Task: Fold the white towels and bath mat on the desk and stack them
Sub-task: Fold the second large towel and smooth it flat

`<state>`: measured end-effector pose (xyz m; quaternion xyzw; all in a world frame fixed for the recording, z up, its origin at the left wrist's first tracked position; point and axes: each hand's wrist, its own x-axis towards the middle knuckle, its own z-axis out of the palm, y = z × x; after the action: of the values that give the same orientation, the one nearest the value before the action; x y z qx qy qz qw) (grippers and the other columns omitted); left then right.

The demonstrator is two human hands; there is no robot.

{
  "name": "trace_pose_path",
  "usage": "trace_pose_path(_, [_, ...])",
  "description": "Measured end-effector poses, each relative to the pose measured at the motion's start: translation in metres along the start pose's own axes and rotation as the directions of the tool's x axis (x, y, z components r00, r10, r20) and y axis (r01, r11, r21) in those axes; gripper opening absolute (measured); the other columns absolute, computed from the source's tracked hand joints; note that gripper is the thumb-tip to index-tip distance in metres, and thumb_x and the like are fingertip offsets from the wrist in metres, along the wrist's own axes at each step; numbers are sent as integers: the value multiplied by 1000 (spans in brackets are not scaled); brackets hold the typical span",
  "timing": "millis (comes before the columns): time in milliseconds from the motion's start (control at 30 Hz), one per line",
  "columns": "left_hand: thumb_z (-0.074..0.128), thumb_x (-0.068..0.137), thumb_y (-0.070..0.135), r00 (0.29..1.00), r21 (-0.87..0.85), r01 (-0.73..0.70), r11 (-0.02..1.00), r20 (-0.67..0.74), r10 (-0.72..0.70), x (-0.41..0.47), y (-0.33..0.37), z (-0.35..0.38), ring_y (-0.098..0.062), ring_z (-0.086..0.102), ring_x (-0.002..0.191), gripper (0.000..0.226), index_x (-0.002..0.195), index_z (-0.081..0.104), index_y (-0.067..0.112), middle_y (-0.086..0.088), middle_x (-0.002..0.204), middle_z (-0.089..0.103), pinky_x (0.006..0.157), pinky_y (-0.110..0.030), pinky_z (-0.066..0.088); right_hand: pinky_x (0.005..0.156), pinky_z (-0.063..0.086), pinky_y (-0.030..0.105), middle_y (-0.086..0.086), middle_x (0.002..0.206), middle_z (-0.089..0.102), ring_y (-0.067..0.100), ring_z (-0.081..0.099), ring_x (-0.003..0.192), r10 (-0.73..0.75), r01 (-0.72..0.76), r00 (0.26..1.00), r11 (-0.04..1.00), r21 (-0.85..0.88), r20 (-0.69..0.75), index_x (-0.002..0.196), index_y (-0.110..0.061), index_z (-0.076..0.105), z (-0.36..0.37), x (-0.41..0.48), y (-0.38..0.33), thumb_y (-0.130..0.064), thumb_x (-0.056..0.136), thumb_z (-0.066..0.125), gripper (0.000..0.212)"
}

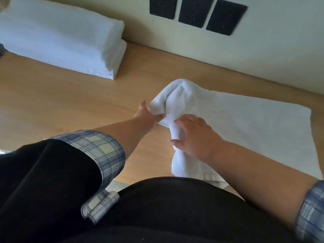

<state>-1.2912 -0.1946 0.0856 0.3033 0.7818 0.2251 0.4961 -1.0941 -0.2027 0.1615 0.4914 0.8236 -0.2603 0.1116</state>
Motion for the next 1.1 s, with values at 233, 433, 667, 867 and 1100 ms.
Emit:
trace_pose_path(233, [78,64,50,984,22,-148,989,105,145,30,29,-16,-15,66,84,36,94,71,32,10,89,72,70,-31,51,118,24,54,2,166,-6,30,3,152,244,-245,968,970,-1,61,155,-37,6,17,-7,4,-63,79,69,102])
trace_pose_path(433, [75,74,33,906,-190,-254,948,297,302,38,79,-63,-6,73,83,30,103,69,25,10,88,77,65,-22,57,99,46,36,-4,153,33,20,49,128,377,-327,925,858,396,-54,152,-32,25,16,-4,13,-27,84,58,76])
trace_pose_path(667, [65,89,59,957,-610,200,767,288,-20,43,55,-31,-16,76,79,44,115,65,23,2,91,78,67,-36,60,100,29,21,-4,155,34,14,41,136,329,-237,931,874,423,-156,154,-28,27,21,5,5,-35,94,59,69])
trace_pose_path(867, [67,95,34,966,-451,65,890,252,57,27,-9,4,-17,75,86,20,108,68,18,2,97,76,68,-29,59,120,22,34,1,165,14,21,20,150,207,-211,977,948,239,45,160,-21,3,35,7,-1,-52,80,76,113])
trace_pose_path(1100, [51,84,59,1000,-410,-20,912,-17,15,41,33,-47,-27,72,79,41,101,65,24,-3,89,74,70,-41,57,116,28,33,1,163,22,21,30,147,292,-277,956,884,378,18,160,-29,5,39,7,10,-52,88,67,98])
